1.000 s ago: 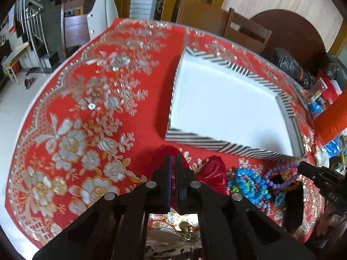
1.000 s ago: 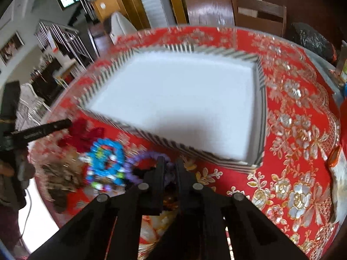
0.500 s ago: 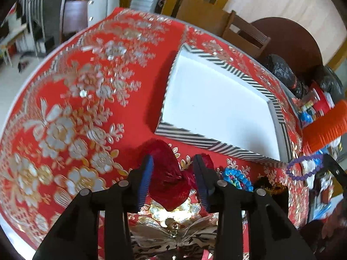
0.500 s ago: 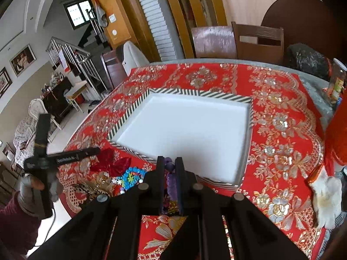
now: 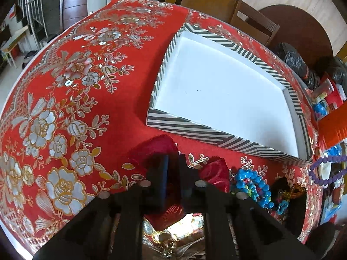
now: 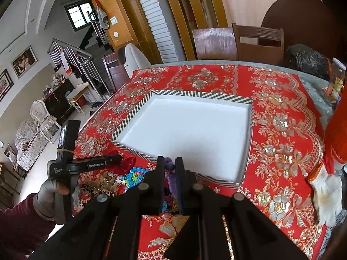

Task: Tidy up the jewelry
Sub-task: 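Carry both items into the tray while the right tool releases the purple bracelet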

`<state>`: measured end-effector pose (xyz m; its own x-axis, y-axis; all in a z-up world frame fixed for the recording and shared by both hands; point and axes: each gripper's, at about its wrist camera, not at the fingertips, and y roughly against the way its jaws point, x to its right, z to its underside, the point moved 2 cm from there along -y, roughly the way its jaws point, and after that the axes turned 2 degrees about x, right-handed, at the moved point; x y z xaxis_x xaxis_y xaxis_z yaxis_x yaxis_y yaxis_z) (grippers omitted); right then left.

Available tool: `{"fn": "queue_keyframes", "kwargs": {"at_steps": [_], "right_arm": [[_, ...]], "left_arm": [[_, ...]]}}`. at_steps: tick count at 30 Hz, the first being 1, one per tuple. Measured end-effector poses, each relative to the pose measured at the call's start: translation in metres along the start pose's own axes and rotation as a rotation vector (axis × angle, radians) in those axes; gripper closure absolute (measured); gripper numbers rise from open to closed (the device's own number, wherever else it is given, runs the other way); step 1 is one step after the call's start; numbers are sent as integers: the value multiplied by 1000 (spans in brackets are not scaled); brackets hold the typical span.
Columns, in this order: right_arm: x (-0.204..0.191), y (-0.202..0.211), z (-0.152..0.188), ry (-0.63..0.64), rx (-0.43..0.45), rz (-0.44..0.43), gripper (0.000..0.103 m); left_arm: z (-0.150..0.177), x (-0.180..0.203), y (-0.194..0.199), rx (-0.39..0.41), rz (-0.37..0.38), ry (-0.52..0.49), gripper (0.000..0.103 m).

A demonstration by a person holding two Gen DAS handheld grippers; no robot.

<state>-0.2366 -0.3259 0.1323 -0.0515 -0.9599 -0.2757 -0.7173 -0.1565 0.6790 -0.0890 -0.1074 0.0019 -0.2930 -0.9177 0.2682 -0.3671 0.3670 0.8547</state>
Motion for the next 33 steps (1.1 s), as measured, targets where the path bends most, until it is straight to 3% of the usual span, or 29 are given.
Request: {"fn": "queue_keyframes", "kwargs": {"at_steps": [5,14,23,30,33], "right_arm": [[-1,7,-8,8,26,-2,94],[10,9,-29,-6,64,32,94],[33,-30,-35,-68,10,72,94],[49,-71,-22,-118,-56,78,94],[69,-87,-10,-148,-113,130,94]], "left_arm": [[-3,-5,26,27,69,10,99],[-32,17,77,156,80,-65,99],[-63,41,46,170,1,-131,99],[-72,54,12,148,-56,-182,99],[-74,57,-2,133,-76,-193,99]]}}
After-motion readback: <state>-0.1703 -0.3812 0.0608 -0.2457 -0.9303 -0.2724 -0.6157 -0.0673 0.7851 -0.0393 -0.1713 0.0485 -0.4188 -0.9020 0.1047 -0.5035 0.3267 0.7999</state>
